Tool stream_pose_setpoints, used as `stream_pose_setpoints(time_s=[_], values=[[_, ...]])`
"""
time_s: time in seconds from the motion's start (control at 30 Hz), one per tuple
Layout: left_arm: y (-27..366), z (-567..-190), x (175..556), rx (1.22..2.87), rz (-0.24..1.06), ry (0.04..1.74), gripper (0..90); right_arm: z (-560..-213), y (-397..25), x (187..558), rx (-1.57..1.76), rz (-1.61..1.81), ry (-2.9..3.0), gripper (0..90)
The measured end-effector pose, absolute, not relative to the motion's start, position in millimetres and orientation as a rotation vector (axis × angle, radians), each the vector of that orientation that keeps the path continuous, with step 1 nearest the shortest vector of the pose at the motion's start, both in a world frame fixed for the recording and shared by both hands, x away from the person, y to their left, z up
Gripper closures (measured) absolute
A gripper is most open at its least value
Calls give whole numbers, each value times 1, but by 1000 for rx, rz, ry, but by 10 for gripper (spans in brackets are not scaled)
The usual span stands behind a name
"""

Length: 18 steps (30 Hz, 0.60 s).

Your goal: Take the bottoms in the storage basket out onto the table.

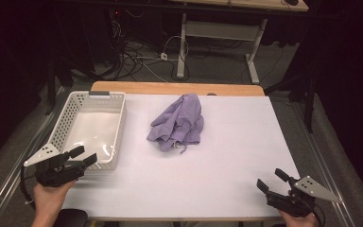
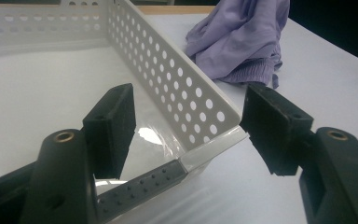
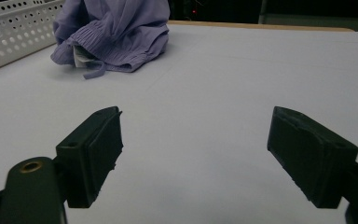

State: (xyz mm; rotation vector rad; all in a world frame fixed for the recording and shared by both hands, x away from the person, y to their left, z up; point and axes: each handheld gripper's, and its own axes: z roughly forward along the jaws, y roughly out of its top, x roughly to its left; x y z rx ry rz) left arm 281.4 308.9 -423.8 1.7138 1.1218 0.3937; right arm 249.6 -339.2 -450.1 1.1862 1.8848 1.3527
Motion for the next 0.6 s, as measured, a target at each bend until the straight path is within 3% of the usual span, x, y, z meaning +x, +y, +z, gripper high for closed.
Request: stream_pose_setpoints(time_s=[0.6], values=[[312, -433, 276, 1701, 384, 1129, 343, -450, -339, 250, 1185, 1352, 1885, 186]])
